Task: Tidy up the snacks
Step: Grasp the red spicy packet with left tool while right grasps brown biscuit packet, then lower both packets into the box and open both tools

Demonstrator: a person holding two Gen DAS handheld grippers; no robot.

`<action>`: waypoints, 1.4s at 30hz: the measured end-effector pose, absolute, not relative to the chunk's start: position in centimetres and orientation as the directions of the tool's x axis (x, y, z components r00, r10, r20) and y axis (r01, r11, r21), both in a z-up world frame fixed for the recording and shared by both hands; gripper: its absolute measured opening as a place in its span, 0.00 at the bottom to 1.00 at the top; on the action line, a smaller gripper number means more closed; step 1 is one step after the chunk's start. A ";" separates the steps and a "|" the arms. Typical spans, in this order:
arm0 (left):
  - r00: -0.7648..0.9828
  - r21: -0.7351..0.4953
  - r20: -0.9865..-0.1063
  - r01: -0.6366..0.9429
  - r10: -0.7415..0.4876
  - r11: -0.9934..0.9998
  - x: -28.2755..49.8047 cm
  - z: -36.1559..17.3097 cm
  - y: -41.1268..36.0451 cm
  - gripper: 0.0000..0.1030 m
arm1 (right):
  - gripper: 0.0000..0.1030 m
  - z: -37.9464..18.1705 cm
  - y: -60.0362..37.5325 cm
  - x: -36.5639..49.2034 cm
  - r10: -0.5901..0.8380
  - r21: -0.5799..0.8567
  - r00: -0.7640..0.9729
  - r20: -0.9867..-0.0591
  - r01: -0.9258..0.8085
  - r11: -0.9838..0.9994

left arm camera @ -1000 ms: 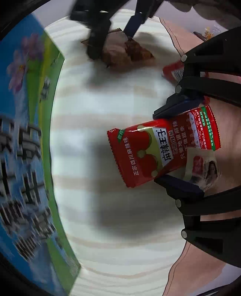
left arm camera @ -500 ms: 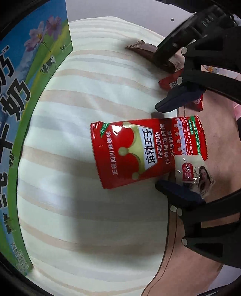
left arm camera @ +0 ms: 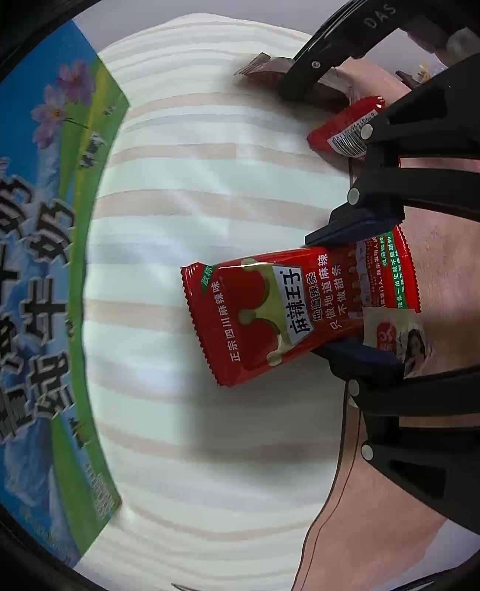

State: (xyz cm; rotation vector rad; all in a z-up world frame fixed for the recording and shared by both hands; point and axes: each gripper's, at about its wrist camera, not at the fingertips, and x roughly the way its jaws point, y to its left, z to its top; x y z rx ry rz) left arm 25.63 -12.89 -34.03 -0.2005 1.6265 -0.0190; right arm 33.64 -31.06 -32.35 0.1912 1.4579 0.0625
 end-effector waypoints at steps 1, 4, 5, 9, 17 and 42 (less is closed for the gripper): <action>-0.045 -0.136 -0.989 -0.113 -0.142 0.984 25.5 -33.5 -13.0 0.44 | 0.57 -31.9 -31.4 33.7 0.173 0.183 0.125 -0.977 0.072 0.981; -0.012 -0.142 -0.990 -0.103 -0.144 0.985 26.8 -32.0 -12.8 0.43 | 0.57 -30.3 -31.1 34.0 0.219 0.230 0.154 -0.964 0.060 0.971; -0.003 -0.144 -0.989 -0.096 -0.145 0.985 26.8 -31.8 -11.7 0.43 | 0.57 -29.5 -31.4 33.6 0.238 0.250 0.162 -0.958 0.057 0.966; 0.058 -0.175 -0.984 -0.084 -0.171 0.981 26.6 -28.4 -11.0 0.43 | 0.57 -26.0 -29.9 35.2 0.301 0.312 0.190 -0.935 0.029 0.950; 0.180 -0.267 -0.950 -0.044 -0.256 0.963 29.5 -19.7 -9.8 0.43 | 0.57 -18.3 -29.3 38.0 0.427 0.425 0.250 -0.869 -0.063 0.903; -0.030 -0.239 -0.970 -0.022 -0.240 0.971 56.1 -25.7 -5.0 0.44 | 0.57 -21.8 -21.5 60.3 0.312 0.295 0.130 -0.941 -0.135 0.946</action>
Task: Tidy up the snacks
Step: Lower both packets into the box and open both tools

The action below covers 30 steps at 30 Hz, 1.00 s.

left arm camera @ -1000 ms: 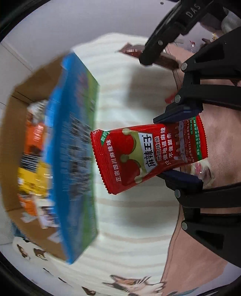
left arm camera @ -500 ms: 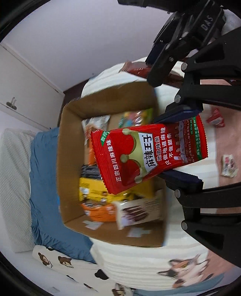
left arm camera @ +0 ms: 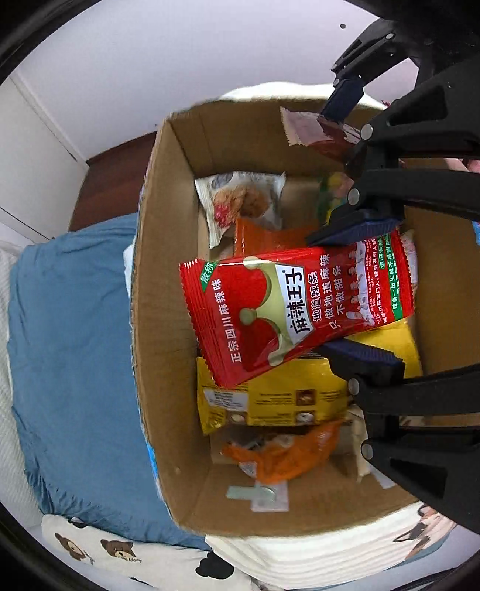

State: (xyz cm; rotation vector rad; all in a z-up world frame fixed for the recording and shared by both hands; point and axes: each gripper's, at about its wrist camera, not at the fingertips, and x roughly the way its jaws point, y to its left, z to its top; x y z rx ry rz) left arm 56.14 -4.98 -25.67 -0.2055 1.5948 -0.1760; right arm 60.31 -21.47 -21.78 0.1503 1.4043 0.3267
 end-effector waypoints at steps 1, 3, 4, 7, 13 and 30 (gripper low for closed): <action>-0.043 -0.237 -0.970 -0.022 -0.237 0.971 56.4 -26.3 -5.1 0.44 | 0.57 -22.3 -21.4 60.8 0.301 0.285 0.123 -0.946 -0.133 0.949; -0.065 -0.228 -0.971 -0.019 -0.229 0.974 56.9 -27.1 -5.2 0.45 | 0.58 -23.4 -21.1 61.6 0.273 0.259 0.113 -0.955 -0.126 0.958; -0.079 -0.220 -0.972 -0.014 -0.220 0.975 57.0 -27.5 -5.3 0.45 | 0.62 -23.8 -21.2 61.9 0.253 0.241 0.107 -0.961 -0.120 0.963; -0.118 -0.239 -0.963 -0.043 -0.242 0.970 57.1 -28.7 -4.9 0.52 | 0.86 -24.7 -21.5 62.3 0.200 0.190 0.090 -0.976 -0.110 0.976; -0.094 -0.222 -0.970 -0.052 -0.226 0.974 56.8 -28.6 -3.9 0.90 | 0.92 -24.9 -21.6 62.0 0.212 0.204 0.077 -0.974 -0.101 0.974; 0.188 -0.122 -0.975 -0.019 -0.116 0.992 50.9 -19.3 -1.1 0.90 | 0.95 -20.4 -21.5 57.7 0.204 0.182 0.178 -0.963 -0.133 0.974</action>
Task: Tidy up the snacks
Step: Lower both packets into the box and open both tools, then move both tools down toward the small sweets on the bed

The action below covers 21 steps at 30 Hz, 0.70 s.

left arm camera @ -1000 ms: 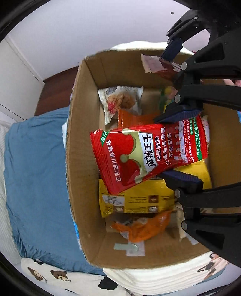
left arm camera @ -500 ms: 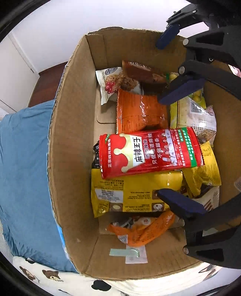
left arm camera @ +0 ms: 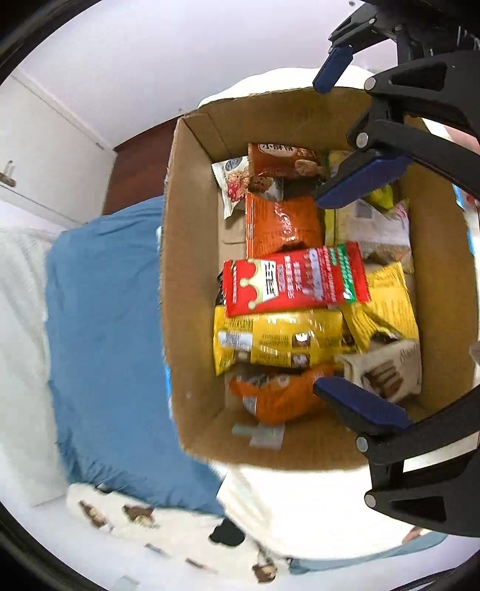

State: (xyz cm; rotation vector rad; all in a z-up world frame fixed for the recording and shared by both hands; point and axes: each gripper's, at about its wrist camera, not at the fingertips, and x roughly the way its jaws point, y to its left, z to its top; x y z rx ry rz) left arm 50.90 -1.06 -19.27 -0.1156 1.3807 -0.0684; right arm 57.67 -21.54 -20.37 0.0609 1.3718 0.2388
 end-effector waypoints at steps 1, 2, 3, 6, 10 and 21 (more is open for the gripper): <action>0.214 -0.109 -0.971 -0.016 -0.104 0.994 50.0 -18.5 -0.9 0.90 | 0.95 -20.1 -21.5 57.0 0.205 0.181 0.190 -0.960 -0.136 0.974; 0.231 -0.103 -0.968 -0.015 -0.097 0.995 49.4 -18.0 -0.9 0.90 | 0.95 -19.7 -21.6 56.3 0.210 0.184 0.203 -0.957 -0.137 0.973; 0.252 -0.096 -0.964 -0.014 -0.089 0.995 48.8 -17.5 -0.9 0.90 | 0.95 -19.4 -21.6 55.7 0.212 0.185 0.213 -0.954 -0.139 0.973; 0.313 -0.068 -0.948 -0.015 -0.059 0.998 46.7 -15.9 -0.5 0.90 | 0.95 -18.4 -21.6 53.7 0.219 0.187 0.248 -0.944 -0.146 0.971; 0.390 -0.014 -0.921 -0.014 -0.008 1.000 44.3 -14.2 -0.9 0.90 | 0.95 -16.9 -21.7 51.3 0.204 0.162 0.303 -0.931 -0.155 0.974; 0.507 0.002 -0.862 -0.032 0.018 0.999 38.4 -10.0 -1.1 0.90 | 0.95 -12.6 -23.2 46.1 0.228 0.181 0.394 -0.890 -0.154 0.971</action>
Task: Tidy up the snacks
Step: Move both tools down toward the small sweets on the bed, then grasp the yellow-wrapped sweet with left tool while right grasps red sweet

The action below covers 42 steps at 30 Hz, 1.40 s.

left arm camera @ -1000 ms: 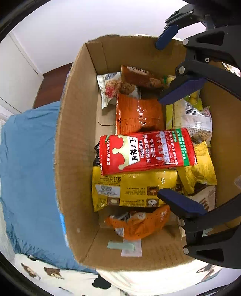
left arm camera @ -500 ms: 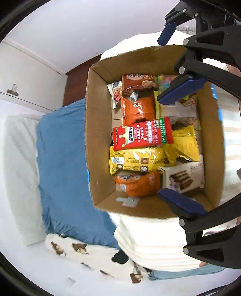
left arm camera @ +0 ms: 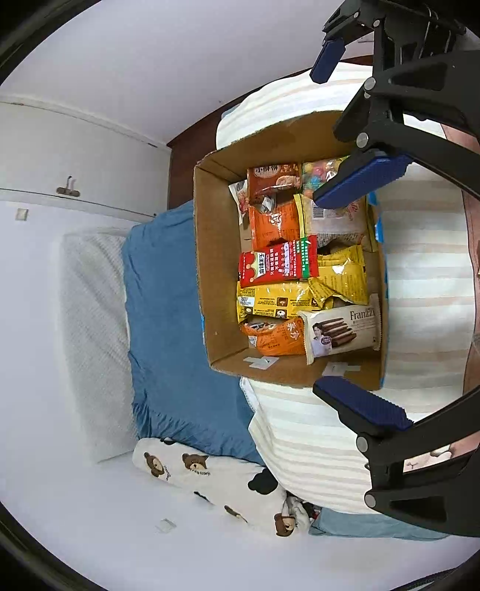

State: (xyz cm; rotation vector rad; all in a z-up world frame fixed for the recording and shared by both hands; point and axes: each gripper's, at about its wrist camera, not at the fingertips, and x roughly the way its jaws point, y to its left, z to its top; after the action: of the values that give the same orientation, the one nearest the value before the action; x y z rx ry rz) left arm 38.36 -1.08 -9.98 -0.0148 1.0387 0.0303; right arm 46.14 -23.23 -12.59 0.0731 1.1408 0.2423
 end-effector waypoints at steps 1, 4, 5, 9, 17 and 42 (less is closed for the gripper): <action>0.516 -0.002 -0.857 -0.035 0.017 0.999 37.8 -9.6 -1.1 0.90 | 0.95 -12.2 -23.5 45.5 0.238 0.193 0.399 -0.885 -0.151 0.970; 0.529 -0.012 -0.849 -0.048 0.015 0.999 36.0 -9.2 -1.0 0.90 | 0.95 -11.5 -24.2 43.8 0.261 0.216 0.405 -0.876 -0.154 0.964; 0.528 -0.018 -0.849 -0.051 0.011 0.999 35.3 -9.2 -1.0 0.90 | 0.95 -11.4 -24.4 43.0 0.271 0.227 0.404 -0.874 -0.155 0.962; 0.514 -0.037 -0.858 -0.065 0.002 0.997 32.1 -10.1 -0.9 0.90 | 0.95 -11.8 -25.6 39.4 0.310 0.273 0.376 -0.873 -0.150 0.950; 0.356 -0.030 -0.935 -0.082 0.001 0.996 25.8 -17.3 -0.9 0.90 | 0.95 -17.0 -28.3 33.1 0.346 0.333 0.250 -0.904 -0.094 0.938; 0.002 -0.091 -0.996 -0.054 -0.091 0.994 22.7 -35.3 -5.1 0.52 | 0.57 -31.7 -27.7 29.0 0.236 0.231 0.071 -0.969 -0.070 0.970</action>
State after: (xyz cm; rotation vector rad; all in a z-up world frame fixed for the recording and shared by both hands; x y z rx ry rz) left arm 22.70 -5.10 -35.28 -0.1147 1.5695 -0.0292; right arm 29.03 -27.68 -31.65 0.1362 1.4831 0.2309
